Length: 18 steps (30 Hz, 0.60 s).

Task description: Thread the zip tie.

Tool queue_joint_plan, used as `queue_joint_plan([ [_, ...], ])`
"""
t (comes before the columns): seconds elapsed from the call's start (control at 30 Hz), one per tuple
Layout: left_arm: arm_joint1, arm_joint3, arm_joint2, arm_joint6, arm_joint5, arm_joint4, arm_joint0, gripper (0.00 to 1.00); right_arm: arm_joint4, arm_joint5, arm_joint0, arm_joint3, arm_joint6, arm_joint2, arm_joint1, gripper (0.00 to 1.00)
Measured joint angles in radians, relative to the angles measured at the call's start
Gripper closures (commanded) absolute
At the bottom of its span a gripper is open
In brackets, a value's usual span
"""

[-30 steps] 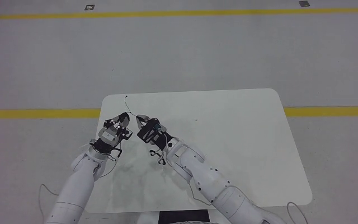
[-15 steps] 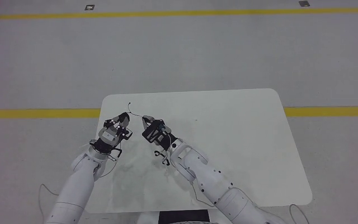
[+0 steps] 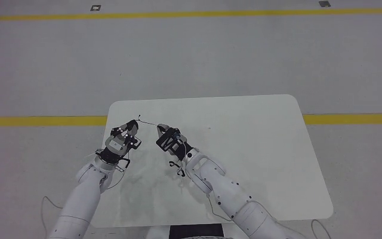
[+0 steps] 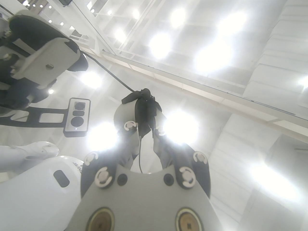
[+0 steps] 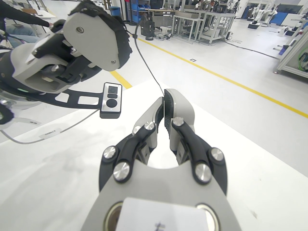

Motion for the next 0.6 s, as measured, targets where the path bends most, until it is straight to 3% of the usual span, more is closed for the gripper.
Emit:
queue_joint_plan([
  [0.6,0.0,0.0,0.0,0.0,0.0,0.0,0.0,1.0,0.0,0.008,-0.009,-0.005,0.016,0.002,0.009,1.0],
])
